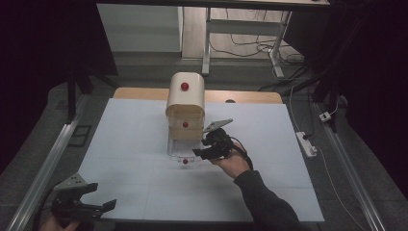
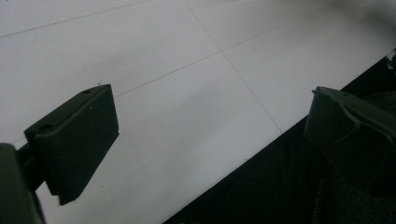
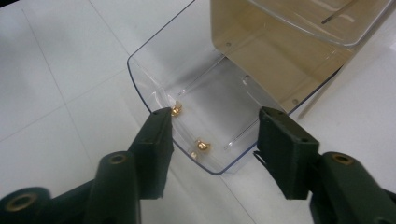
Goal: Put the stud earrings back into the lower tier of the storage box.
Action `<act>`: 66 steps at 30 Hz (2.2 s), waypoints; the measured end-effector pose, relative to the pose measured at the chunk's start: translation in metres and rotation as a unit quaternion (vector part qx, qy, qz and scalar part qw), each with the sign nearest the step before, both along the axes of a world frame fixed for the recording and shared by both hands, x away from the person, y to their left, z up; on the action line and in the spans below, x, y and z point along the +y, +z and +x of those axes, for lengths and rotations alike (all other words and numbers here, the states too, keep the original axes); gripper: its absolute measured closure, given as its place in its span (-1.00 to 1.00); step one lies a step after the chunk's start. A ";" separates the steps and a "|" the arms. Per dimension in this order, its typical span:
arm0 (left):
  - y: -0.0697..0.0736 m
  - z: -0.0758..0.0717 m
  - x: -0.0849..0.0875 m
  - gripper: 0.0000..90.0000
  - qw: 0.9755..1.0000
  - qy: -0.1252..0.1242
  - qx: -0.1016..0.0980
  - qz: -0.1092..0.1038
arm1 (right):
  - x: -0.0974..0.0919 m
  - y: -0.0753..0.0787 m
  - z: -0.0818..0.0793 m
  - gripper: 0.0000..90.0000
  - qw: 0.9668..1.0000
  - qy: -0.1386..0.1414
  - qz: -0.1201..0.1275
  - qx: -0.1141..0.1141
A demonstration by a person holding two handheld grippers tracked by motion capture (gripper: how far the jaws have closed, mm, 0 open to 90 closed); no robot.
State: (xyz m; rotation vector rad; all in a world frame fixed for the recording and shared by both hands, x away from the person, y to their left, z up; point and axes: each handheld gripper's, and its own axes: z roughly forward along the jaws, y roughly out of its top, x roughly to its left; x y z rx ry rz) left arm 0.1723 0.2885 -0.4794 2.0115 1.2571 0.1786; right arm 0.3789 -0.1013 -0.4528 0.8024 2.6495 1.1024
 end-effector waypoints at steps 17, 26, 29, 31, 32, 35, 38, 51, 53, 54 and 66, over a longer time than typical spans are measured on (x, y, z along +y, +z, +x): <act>0.000 0.001 0.001 -0.94 1.000 0.001 0.004 -0.002 | -0.008 -0.001 -0.004 -0.77 1.000 -0.004 -0.009 0.005; -0.001 0.001 0.001 -0.94 1.000 0.000 0.005 -0.003 | -0.018 0.007 -0.010 -0.94 1.000 -0.010 0.004 0.004; -0.001 0.000 0.001 -0.94 1.000 -0.001 0.004 -0.004 | -0.021 0.008 -0.012 -0.96 1.000 -0.006 0.007 0.009; 0.000 0.000 0.001 -0.94 1.000 -0.003 0.002 -0.004 | -0.023 0.008 -0.014 -0.97 1.000 -0.002 0.009 0.006; 0.000 0.000 0.001 -0.94 1.000 -0.003 0.001 -0.004 | -0.023 0.009 -0.015 -0.98 1.000 -0.001 0.010 0.006; 0.000 0.000 0.001 -0.95 1.000 -0.005 0.000 -0.005 | -0.025 0.009 -0.019 -0.99 1.000 0.001 0.013 0.004; 0.000 -0.001 0.001 -0.95 1.000 -0.006 -0.001 -0.006 | -0.028 0.010 -0.021 -0.99 1.000 0.006 0.016 0.003; 0.000 -0.001 0.001 -0.98 1.000 -0.008 -0.004 -0.005 | -0.035 0.008 -0.034 -1.00 1.000 0.011 0.008 -0.008; 0.000 -0.001 0.001 -0.99 1.000 -0.008 -0.005 -0.006 | -0.036 0.006 -0.036 -1.00 1.000 0.010 0.004 -0.015; 0.000 -0.001 0.001 -0.99 1.000 -0.008 -0.005 -0.006 | -0.037 0.006 -0.037 -1.00 1.000 0.008 0.005 -0.014; 0.000 -0.001 0.002 -0.99 1.000 -0.008 -0.005 -0.007 | -0.050 0.002 -0.050 -1.00 1.000 0.001 0.010 -0.014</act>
